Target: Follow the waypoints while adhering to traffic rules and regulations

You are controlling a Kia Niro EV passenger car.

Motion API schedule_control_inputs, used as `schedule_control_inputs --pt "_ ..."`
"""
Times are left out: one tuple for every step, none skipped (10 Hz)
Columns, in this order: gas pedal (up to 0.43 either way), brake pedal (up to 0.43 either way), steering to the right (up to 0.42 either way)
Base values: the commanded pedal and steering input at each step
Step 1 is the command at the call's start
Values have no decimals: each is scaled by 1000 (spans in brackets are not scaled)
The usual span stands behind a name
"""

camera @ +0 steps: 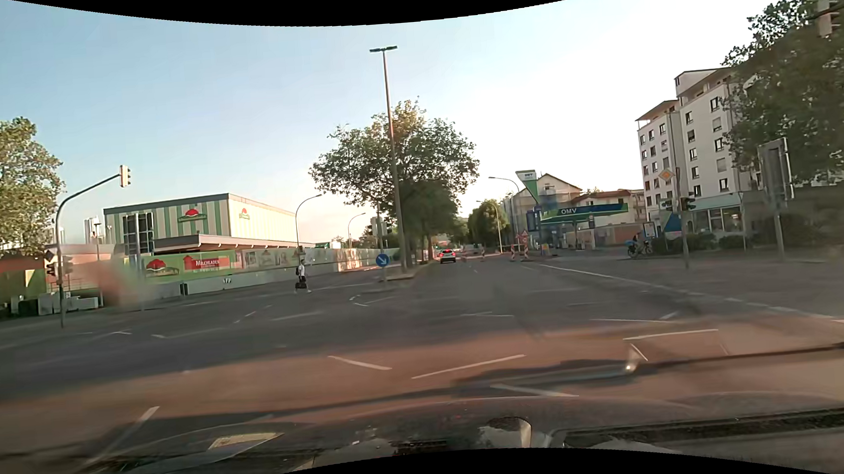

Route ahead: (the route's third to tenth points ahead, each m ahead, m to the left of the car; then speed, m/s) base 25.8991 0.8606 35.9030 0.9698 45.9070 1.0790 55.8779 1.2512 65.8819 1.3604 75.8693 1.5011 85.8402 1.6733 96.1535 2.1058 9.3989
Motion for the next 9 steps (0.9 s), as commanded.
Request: schedule_control_inputs --pt "59 0 -3" --pt "47 0 -3" --pt "47 0 -4" --pt "47 0 -4" --pt "39 0 -4" --pt "39 0 -4" --pt "39 0 -4" --pt "39 0 -4" --pt "39 0 -3"
